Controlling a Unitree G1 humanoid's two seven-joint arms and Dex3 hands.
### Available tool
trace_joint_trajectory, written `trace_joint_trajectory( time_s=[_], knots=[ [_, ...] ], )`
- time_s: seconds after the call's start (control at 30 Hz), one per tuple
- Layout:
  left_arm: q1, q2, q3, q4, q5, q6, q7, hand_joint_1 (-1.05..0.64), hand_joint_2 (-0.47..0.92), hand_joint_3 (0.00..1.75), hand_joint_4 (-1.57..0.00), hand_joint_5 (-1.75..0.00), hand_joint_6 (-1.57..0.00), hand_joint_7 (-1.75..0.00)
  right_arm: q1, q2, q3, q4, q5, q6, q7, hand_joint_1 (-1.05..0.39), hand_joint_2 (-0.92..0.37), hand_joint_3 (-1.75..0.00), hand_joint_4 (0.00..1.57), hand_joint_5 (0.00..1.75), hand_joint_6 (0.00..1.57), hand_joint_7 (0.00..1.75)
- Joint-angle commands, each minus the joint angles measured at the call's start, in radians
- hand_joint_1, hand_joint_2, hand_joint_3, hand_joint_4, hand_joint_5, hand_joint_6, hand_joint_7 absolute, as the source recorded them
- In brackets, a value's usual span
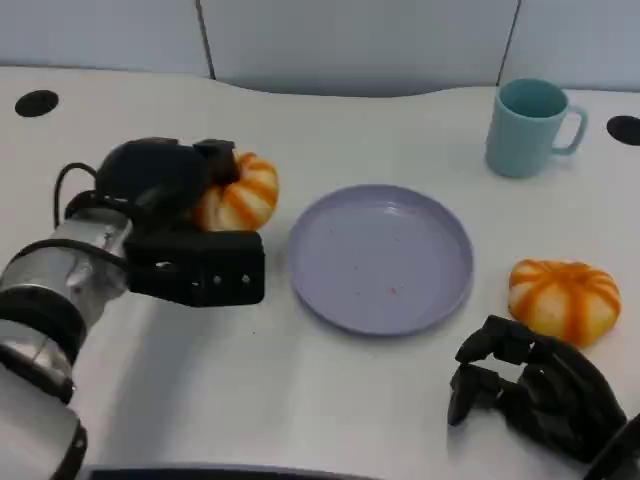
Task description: Grasp the bread from the table and place it into the plate.
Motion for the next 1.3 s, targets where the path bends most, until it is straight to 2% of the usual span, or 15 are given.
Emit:
trace_joint_trajectory(
  time_s=[0.03, 0.1, 0.17, 0.33, 0.57, 0.6, 0.67, 0.7, 0.77, 0.83, 0.93, 1.0, 1.27, 1.3],
  knots=[
    [-0.046, -0.025, -0.015, 0.001, 0.014, -0.008, 0.017, -0.26, 0.90, 0.00, -0.79, -1.75, -0.69, -1.34, 0.034, 0.002, 0.003, 0.027, -0.019, 0.022, -0.002, -0.47, -0.92, -0.05, 0.64, 1.40, 0.70, 0.92],
    [-0.059, -0.046, -0.031, 0.003, 0.030, -0.005, 0.022, -0.27, 0.90, 0.01, -0.79, -1.75, -0.62, -1.57, 0.033, 0.003, 0.005, 0.028, -0.024, 0.009, -0.002, -0.47, -0.92, -0.07, 0.64, 1.40, 0.70, 0.92],
    [-0.069, -0.066, -0.041, 0.006, 0.038, -0.011, 0.024, -0.24, 0.89, 0.00, -0.80, -1.75, -0.59, -1.70, 0.032, 0.004, 0.005, 0.031, -0.024, 0.017, -0.006, -0.46, -0.92, -0.06, 0.64, 1.39, 0.70, 0.92],
    [-0.089, -0.127, -0.062, 0.018, 0.056, -0.044, 0.061, -0.26, 0.90, 0.01, -0.86, -1.75, -0.60, -1.74, 0.031, 0.002, 0.015, 0.025, -0.036, 0.003, -0.007, -0.48, -0.92, -0.09, 0.63, 1.41, 0.69, 0.93],
    [-0.113, -0.203, -0.099, 0.043, 0.075, -0.065, 0.080, -0.27, 0.92, 0.03, -0.92, -1.75, -0.59, -1.75, 0.030, 0.004, 0.021, 0.013, -0.039, 0.022, -0.014, -0.48, -0.92, -0.07, 0.62, 1.42, 0.68, 0.96],
    [-0.114, -0.207, -0.102, 0.046, 0.074, -0.069, 0.077, -0.30, 0.92, 0.06, -0.92, -1.75, -0.60, -1.54, 0.030, 0.004, 0.022, 0.013, -0.041, 0.017, -0.013, -0.48, -0.92, -0.07, 0.61, 1.44, 0.67, 0.98],
    [-0.118, -0.222, -0.112, 0.050, 0.084, -0.065, 0.077, -0.32, 0.90, 0.06, -0.93, -1.75, -0.65, -1.40, 0.030, 0.004, 0.025, 0.014, -0.045, 0.015, -0.019, -0.47, -0.92, -0.07, 0.61, 1.45, 0.67, 0.99],
    [-0.120, -0.228, -0.120, 0.051, 0.093, -0.066, 0.082, -0.32, 0.88, 0.05, -0.96, -1.75, -0.73, -1.23, 0.030, 0.004, 0.025, 0.017, -0.046, 0.011, -0.018, -0.48, -0.92, -0.07, 0.61, 1.45, 0.67, 1.00],
    [-0.125, -0.240, -0.134, 0.054, 0.106, -0.067, 0.084, -0.32, 0.87, 0.04, -0.97, -1.75, -0.78, -1.11, 0.030, 0.004, 0.025, 0.021, -0.045, 0.008, -0.017, -0.49, -0.92, -0.07, 0.62, 1.45, 0.67, 1.00],
    [-0.135, -0.254, -0.144, 0.061, 0.113, -0.052, 0.064, -0.35, 0.88, 0.04, -0.98, -1.75, -0.79, -1.11, 0.033, 0.002, 0.028, 0.015, -0.048, 0.006, -0.022, -0.49, -0.92, -0.07, 0.62, 1.43, 0.67, 1.00],
    [-0.145, -0.270, -0.157, 0.068, 0.121, -0.036, 0.062, -0.34, 0.89, 0.03, -0.98, -1.75, -0.77, -1.27, 0.039, 0.003, 0.030, 0.000, -0.046, 0.009, -0.026, -0.48, -0.92, -0.07, 0.64, 1.43, 0.67, 0.99],
    [-0.151, -0.278, -0.169, 0.074, 0.134, -0.026, 0.072, -0.34, 0.90, 0.03, -0.98, -1.75, -0.76, -1.30, 0.043, 0.005, 0.030, -0.011, -0.041, 0.016, -0.024, -0.48, -0.92, -0.07, 0.64, 1.43, 0.66, 1.00],
    [-0.155, -0.288, -0.165, 0.084, 0.125, -0.019, 0.066, -0.36, 0.89, 0.01, -0.94, -1.75, -0.78, -1.01, 0.047, 0.005, 0.034, -0.023, -0.043, 0.038, -0.035, -0.48, -0.92, -0.05, 0.64, 1.41, 0.67, 1.00],
    [-0.158, -0.289, -0.165, 0.086, 0.123, -0.014, 0.045, -0.37, 0.89, 0.00, -0.86, -1.75, -0.75, -0.95, 0.048, 0.005, 0.033, -0.021, -0.043, 0.031, -0.033, -0.48, -0.92, -0.04, 0.64, 1.41, 0.67, 1.00]
  ],
)
